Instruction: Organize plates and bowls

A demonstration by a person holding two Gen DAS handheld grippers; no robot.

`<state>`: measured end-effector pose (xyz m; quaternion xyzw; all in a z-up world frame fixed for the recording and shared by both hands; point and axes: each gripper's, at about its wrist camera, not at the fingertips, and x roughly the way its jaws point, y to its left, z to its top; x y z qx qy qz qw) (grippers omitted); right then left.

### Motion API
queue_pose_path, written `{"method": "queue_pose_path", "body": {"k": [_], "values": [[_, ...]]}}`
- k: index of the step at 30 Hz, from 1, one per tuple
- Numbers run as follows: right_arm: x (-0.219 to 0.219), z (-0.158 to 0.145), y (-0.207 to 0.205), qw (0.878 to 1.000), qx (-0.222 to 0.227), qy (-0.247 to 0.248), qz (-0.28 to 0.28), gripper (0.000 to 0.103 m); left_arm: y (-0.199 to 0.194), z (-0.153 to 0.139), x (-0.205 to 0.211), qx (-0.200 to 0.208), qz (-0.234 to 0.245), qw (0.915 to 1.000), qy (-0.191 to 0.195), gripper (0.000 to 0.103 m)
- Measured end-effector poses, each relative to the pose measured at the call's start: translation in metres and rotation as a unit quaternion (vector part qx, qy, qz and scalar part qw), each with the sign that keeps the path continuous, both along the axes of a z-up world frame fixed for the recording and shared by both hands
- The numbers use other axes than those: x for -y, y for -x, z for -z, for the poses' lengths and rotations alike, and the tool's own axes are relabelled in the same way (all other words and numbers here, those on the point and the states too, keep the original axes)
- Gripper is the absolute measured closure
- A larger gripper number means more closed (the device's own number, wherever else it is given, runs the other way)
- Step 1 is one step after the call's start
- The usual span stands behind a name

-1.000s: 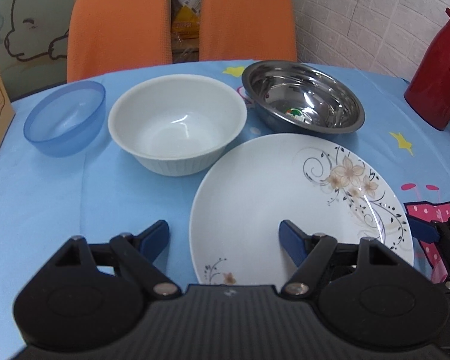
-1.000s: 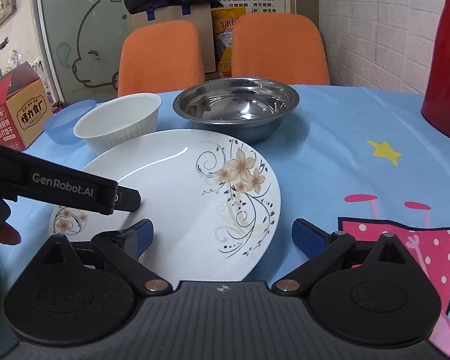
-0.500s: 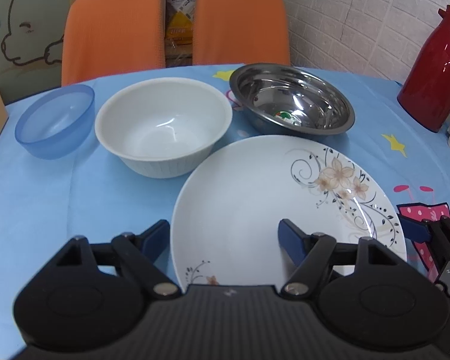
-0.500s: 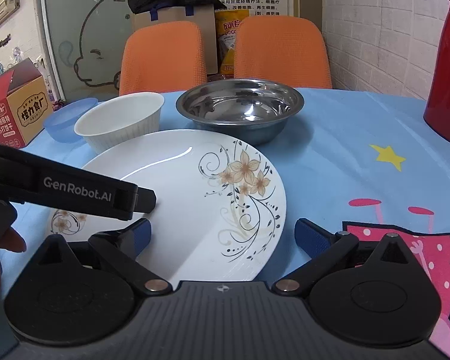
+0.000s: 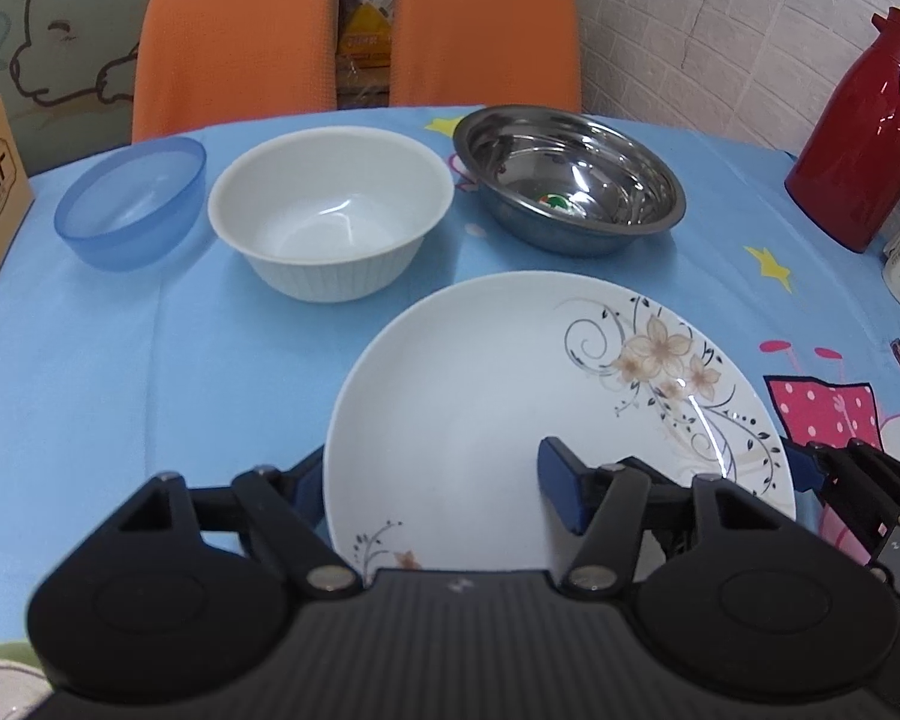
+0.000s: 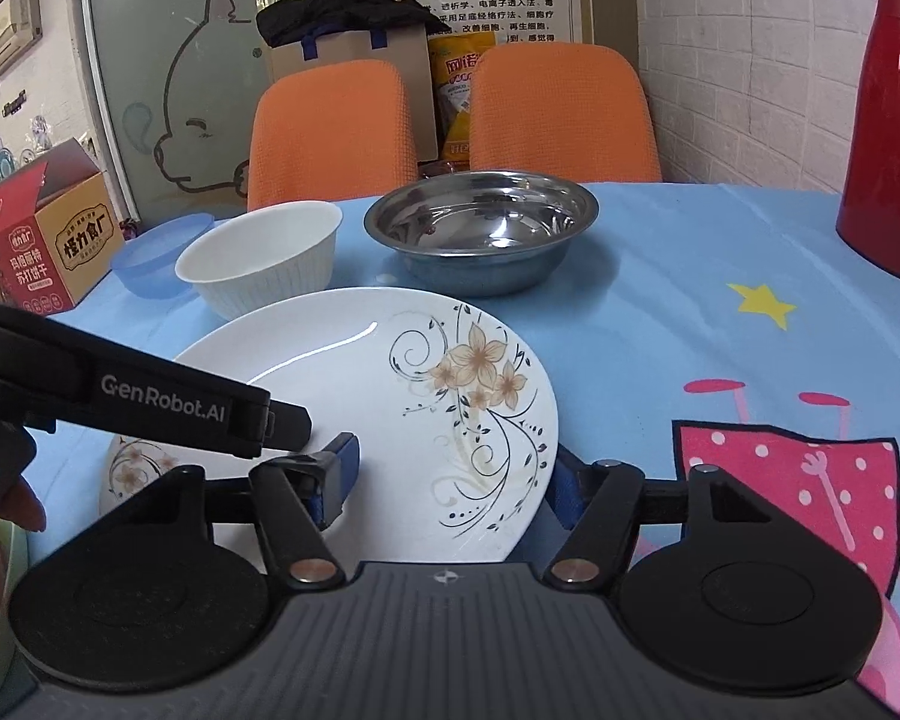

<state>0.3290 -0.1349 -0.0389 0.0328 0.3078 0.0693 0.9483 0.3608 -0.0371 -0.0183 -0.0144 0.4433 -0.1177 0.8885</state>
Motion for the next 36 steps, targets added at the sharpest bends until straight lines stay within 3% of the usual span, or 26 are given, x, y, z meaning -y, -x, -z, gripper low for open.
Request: {"method": "queue_pose_path", "body": {"k": [13, 26, 36], "values": [[-0.011, -0.021, 0.073, 0.999, 0.030, -0.024, 0.012, 0.000, 0.078, -0.028, -0.010, 0.046, 0.005, 0.9989, 0.000, 0.044], [-0.018, -0.012, 0.119, 0.999, 0.021, -0.028, 0.016, 0.000, 0.124, -0.013, -0.020, 0.033, 0.002, 0.9994, 0.014, 0.044], [-0.014, -0.006, 0.129, 0.999, 0.014, -0.030, 0.016, 0.000, 0.129, -0.004, -0.015, 0.022, 0.005, 0.9996, 0.017, 0.044]]}}
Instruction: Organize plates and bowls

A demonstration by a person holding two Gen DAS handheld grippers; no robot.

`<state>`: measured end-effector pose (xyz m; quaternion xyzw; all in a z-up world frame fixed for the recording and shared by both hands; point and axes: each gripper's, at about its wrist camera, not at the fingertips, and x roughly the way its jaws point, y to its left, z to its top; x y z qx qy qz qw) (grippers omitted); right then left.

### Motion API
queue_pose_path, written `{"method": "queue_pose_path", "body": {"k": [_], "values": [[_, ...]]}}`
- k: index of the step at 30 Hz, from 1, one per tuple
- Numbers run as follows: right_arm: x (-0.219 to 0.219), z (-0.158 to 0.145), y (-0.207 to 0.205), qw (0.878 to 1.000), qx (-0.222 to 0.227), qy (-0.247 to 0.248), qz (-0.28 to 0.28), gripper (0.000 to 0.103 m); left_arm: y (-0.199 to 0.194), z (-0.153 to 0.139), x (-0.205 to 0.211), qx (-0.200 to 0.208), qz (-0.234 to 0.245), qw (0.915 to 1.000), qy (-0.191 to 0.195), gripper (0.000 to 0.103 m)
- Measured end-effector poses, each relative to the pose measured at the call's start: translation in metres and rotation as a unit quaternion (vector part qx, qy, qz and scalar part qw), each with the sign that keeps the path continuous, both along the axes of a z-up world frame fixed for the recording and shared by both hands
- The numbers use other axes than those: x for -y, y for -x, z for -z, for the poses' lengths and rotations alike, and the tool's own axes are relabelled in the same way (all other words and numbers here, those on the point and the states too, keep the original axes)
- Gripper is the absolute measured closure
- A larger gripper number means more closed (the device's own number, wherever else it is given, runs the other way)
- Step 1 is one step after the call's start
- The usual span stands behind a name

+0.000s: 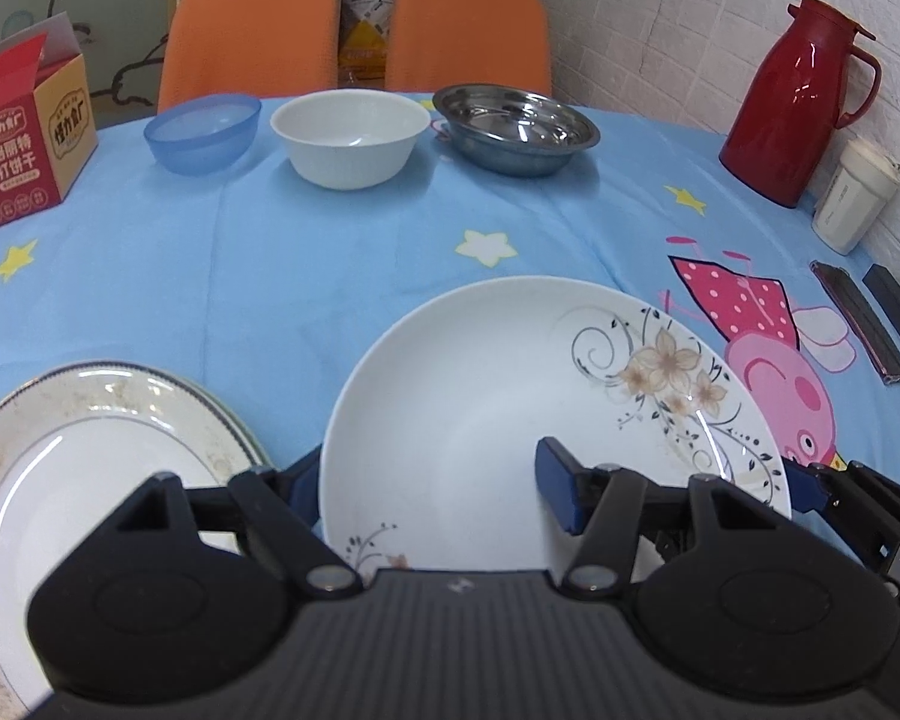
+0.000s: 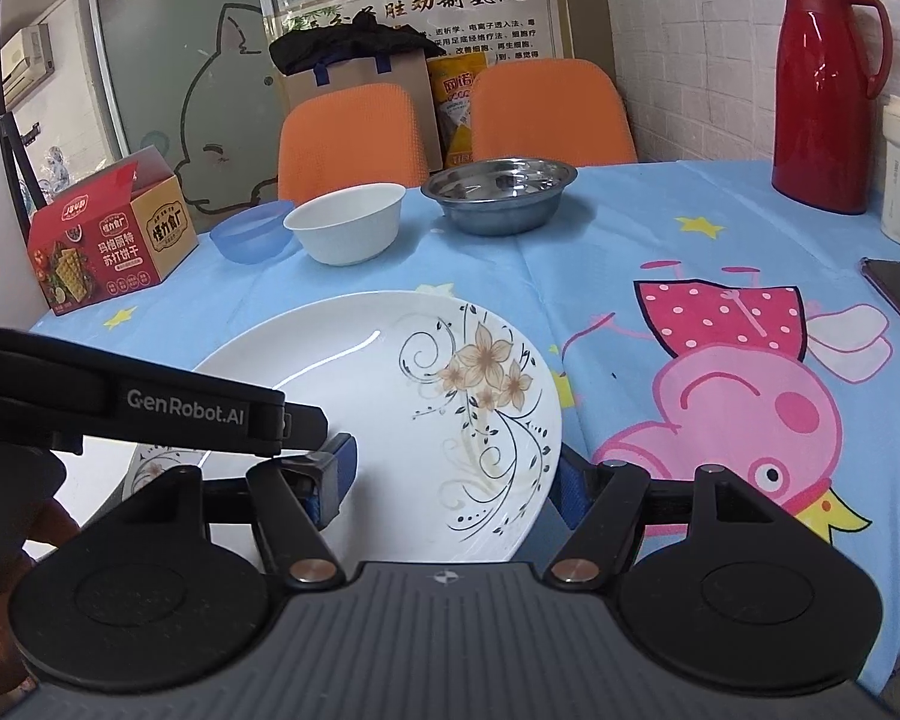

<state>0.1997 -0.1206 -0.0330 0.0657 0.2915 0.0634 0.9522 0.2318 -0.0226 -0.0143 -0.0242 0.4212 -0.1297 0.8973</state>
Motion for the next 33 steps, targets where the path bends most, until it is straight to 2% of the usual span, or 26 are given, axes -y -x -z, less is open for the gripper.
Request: {"method": "queue_pose_path", "body": {"k": [8, 15, 20, 24, 29, 33], "values": [[0.006, 0.007, 0.000, 1.000, -0.013, -0.007, 0.009, 0.000, -0.002, 0.003, 0.009, 0.004, 0.005, 1.0000, -0.007, 0.044], [0.001, -0.010, 0.000, 1.000, 0.014, -0.014, 0.004, 0.000, 0.003, -0.023, -0.003, 0.035, -0.007, 0.9994, -0.002, 0.044], [-0.023, -0.027, -0.002, 0.999, 0.040, -0.013, -0.032, 0.000, 0.015, -0.042, -0.042, 0.053, -0.048, 0.9974, 0.008, 0.042], [-0.061, -0.032, -0.006, 0.996, 0.049, -0.016, -0.078, 0.000, 0.030, -0.047, -0.084, 0.061, -0.096, 0.9935, -0.001, 0.042], [-0.113, -0.029, -0.007, 0.989, 0.044, -0.016, -0.141, 0.000, 0.048, -0.039, -0.137, 0.059, -0.154, 0.9862, -0.020, 0.042], [-0.146, -0.022, -0.003, 0.983, 0.029, -0.008, -0.180, 0.000, 0.056, -0.025, -0.169, 0.040, -0.181, 0.9827, -0.009, 0.042]]}}
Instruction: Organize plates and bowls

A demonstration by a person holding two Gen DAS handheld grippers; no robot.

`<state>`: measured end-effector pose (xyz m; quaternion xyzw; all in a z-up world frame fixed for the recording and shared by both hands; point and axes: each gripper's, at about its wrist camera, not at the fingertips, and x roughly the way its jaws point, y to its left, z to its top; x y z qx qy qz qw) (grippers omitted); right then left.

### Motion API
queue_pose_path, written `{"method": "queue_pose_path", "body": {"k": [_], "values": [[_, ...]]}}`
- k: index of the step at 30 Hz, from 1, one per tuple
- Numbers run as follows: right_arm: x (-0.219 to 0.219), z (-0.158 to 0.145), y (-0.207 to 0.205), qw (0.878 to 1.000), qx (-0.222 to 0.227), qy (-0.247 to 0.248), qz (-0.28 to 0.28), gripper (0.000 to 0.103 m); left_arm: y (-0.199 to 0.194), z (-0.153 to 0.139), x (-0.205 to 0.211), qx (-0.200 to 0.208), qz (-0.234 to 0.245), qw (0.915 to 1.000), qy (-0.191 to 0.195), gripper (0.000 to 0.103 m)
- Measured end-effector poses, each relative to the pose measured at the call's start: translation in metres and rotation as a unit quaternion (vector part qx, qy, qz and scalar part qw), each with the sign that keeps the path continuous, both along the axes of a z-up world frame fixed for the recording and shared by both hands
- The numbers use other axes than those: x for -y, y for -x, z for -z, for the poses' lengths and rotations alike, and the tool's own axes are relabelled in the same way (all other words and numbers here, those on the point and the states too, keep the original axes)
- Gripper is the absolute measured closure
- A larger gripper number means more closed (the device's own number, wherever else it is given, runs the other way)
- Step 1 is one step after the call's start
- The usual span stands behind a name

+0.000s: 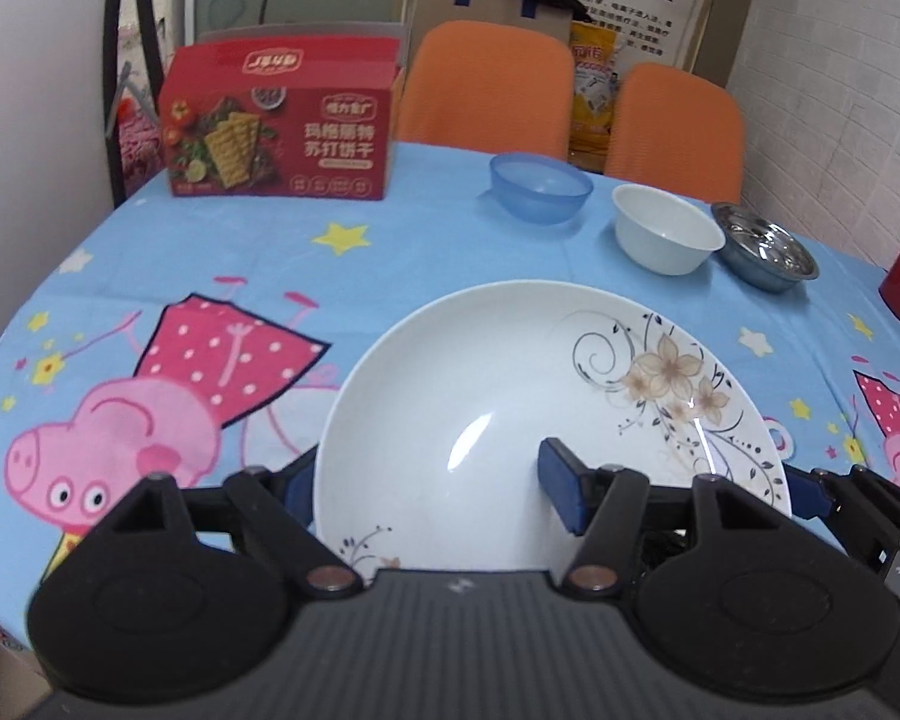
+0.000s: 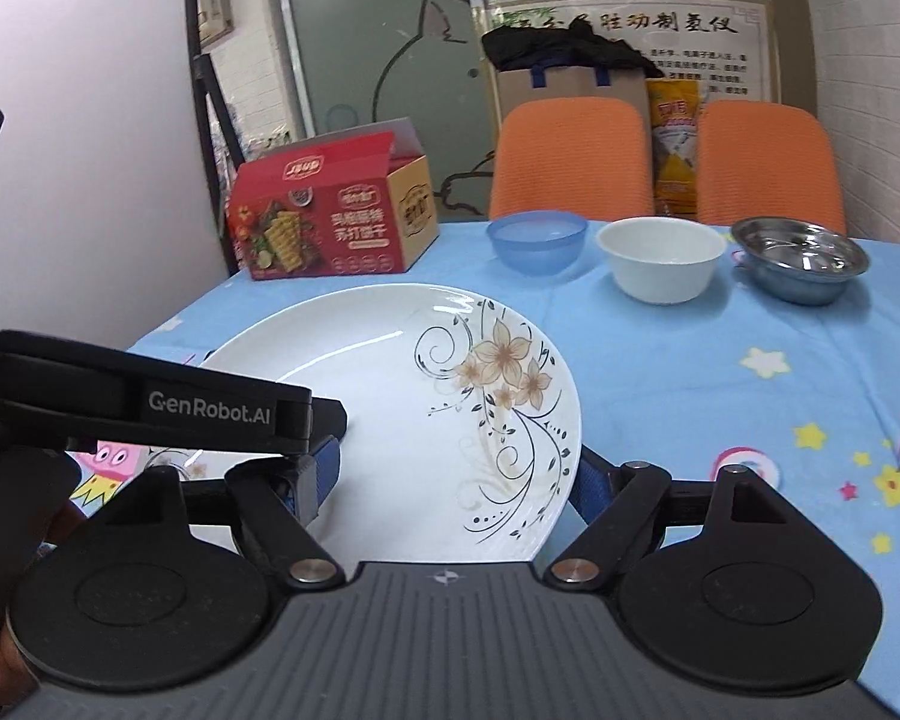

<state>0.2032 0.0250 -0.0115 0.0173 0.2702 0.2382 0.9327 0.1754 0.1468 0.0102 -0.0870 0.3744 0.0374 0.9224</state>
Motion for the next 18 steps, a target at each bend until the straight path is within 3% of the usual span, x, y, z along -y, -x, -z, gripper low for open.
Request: {"method": "queue_pose_path", "body": {"k": [7, 18], "values": [[-0.017, 0.012, 0.001, 0.999, -0.014, 0.031, -0.002, 0.000, 0.001, 0.018, -0.009, -0.009, 0.012, 0.9996, 0.024, 0.041], [-0.023, 0.012, 0.001, 0.998, 0.005, 0.061, 0.003, 0.000, 0.001, 0.009, -0.019, 0.021, 0.012, 0.9987, 0.044, 0.036]]}}
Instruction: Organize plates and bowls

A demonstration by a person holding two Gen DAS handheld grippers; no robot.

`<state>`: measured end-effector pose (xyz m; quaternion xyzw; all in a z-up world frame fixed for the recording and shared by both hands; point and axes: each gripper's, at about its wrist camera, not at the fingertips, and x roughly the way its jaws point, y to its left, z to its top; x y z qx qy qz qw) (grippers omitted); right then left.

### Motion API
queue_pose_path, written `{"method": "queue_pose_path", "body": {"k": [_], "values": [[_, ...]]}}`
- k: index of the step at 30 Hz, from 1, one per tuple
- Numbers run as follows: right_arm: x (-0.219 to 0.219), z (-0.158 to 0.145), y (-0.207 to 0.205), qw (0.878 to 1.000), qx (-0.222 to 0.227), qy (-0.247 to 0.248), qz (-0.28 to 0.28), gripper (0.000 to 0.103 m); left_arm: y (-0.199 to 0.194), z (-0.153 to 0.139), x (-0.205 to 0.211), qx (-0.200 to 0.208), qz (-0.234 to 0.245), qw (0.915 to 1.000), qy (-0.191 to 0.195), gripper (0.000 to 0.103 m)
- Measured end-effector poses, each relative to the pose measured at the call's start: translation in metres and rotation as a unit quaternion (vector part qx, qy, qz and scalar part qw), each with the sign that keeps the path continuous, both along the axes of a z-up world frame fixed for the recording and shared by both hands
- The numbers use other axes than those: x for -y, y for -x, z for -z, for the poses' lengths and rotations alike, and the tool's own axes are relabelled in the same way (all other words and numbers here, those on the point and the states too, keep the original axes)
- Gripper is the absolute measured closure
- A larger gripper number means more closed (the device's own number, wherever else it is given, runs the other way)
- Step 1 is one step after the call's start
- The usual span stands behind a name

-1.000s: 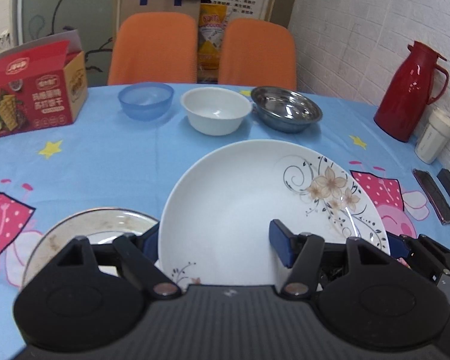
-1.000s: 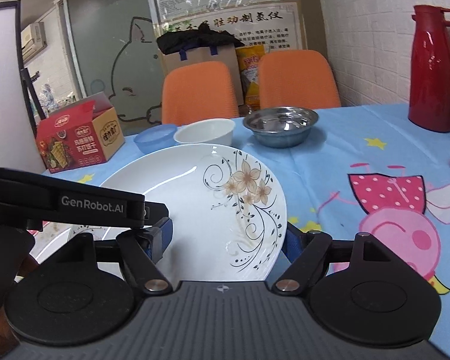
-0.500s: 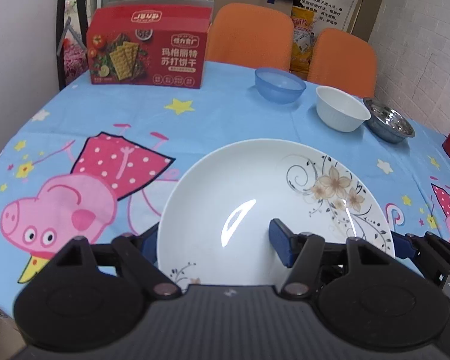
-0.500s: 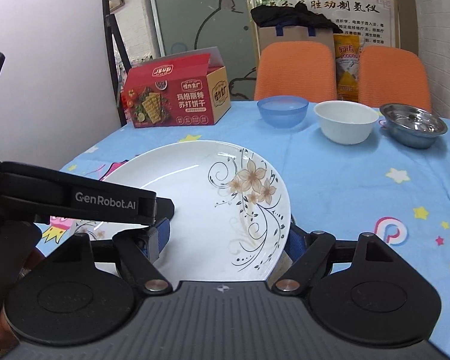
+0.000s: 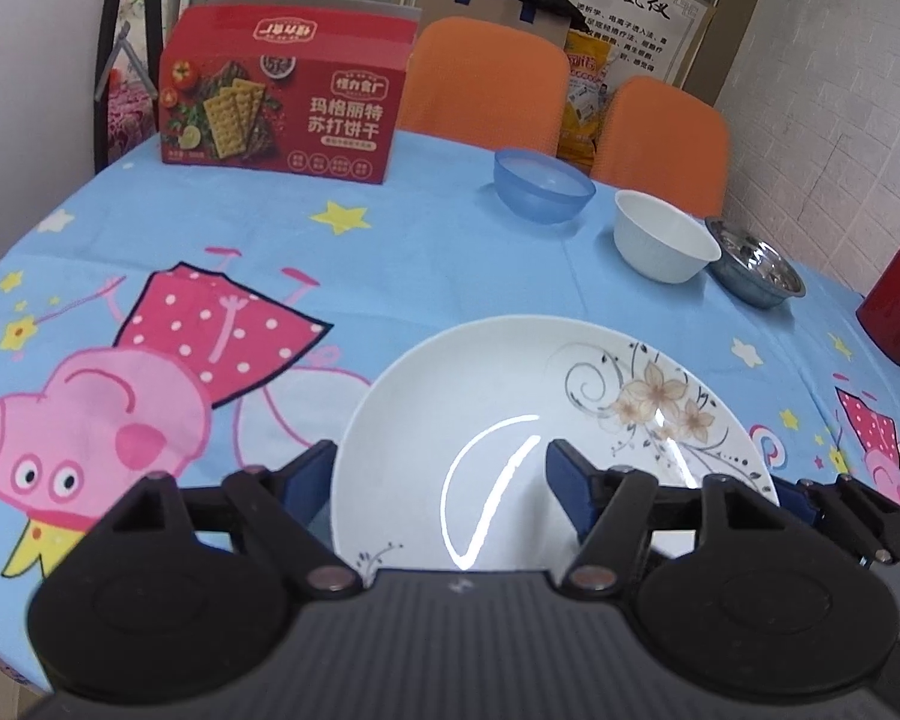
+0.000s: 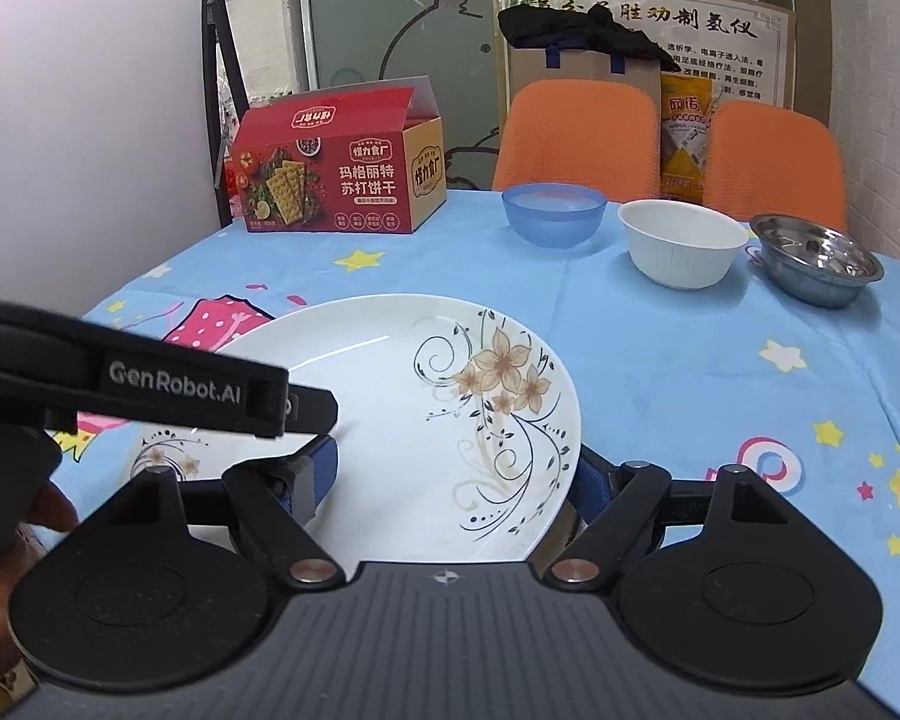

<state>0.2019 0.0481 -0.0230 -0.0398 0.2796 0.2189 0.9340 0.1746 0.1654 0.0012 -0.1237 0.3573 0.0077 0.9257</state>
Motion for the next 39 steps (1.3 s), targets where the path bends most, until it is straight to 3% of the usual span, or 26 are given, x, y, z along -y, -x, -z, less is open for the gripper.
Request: {"method": "queue_pose_path", "body": {"k": [3, 6, 15, 25, 39], "values": [[-0.007, 0.002, 0.004, 0.999, 0.006, 0.030, -0.012, 0.000, 0.000, -0.010, 0.001, 0.014, -0.003, 0.9999, -0.008, 0.034], [0.009, -0.003, 0.001, 1.000, 0.005, -0.013, 0.002, 0.000, 0.000, -0.016, 0.003, 0.022, -0.001, 0.9997, -0.013, 0.034], [0.031, -0.016, 0.007, 0.998, 0.033, -0.048, 0.009, 0.000, 0.000, -0.022, 0.020, 0.026, 0.018, 0.9995, -0.009, 0.034], [0.111, -0.011, -0.011, 0.989, -0.002, -0.109, 0.097, 0.000, -0.020, -0.024, 0.061, 0.013, 0.059, 0.9980, -0.018, 0.034], [0.192, 0.008, -0.033, 0.977, -0.039, -0.140, 0.155, 0.000, -0.079, -0.029, 0.157, 0.003, 0.132, 0.9871, -0.090, 0.033]]}}
